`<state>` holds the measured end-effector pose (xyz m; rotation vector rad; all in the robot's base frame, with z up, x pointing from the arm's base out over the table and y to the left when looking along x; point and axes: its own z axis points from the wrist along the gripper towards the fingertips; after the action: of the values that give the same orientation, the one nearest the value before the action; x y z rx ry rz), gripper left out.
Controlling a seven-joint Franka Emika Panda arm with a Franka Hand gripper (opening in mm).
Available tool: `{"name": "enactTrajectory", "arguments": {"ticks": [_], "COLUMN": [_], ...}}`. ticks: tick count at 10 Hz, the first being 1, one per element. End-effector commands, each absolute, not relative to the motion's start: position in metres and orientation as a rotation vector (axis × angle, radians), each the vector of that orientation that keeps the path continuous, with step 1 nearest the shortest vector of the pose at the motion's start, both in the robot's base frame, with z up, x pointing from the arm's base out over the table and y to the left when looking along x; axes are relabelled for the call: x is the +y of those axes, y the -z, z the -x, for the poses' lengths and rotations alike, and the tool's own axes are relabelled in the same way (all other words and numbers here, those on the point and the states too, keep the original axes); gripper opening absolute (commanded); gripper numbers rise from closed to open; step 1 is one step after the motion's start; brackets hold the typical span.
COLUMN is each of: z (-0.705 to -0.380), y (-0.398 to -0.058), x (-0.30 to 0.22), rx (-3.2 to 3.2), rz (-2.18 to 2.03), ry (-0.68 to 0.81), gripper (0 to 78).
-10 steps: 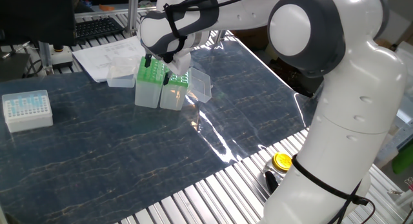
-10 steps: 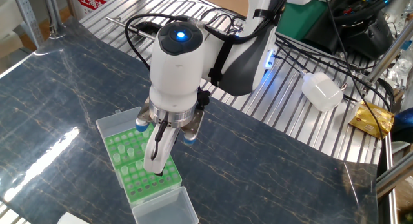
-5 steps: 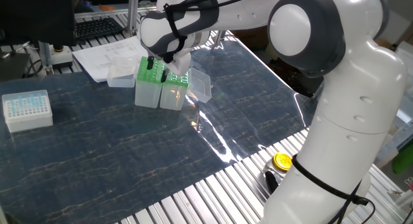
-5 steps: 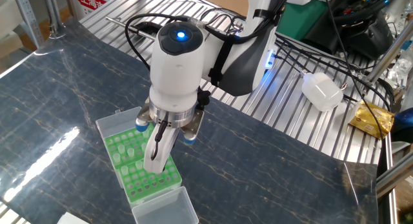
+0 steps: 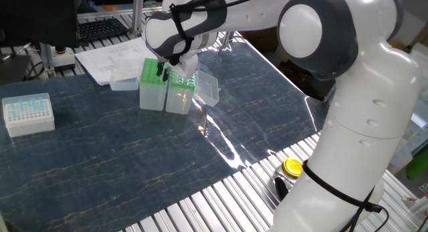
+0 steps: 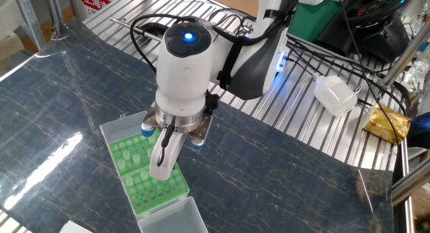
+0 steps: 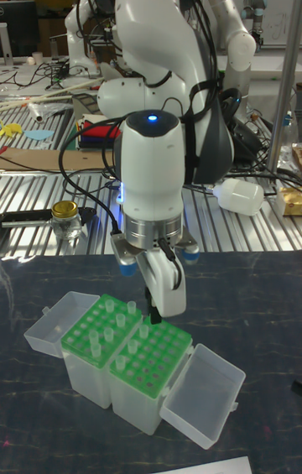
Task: Transfer all large pipette tips from one holder to another
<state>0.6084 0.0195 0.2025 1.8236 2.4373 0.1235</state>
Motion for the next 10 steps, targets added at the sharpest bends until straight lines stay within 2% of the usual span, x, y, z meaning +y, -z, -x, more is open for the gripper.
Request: {"name": "enactTrajectory", "arguments": {"ticks": [1,6,7,10], "z": [-0.609,-0.609,-0.604,-0.602], "y": [-0.204,-0.204,-0.216,-0.232], "x": [0.019,0.019,0.029,0.029], "rx": [2.434,2.434,2.443,2.455], "rz": [-1.82,-1.82,-1.804,-1.796], "ry": [-0.121,-0.121,-0.048,-0.065], "gripper": [1.2,1.2,1.2,1.2]}}
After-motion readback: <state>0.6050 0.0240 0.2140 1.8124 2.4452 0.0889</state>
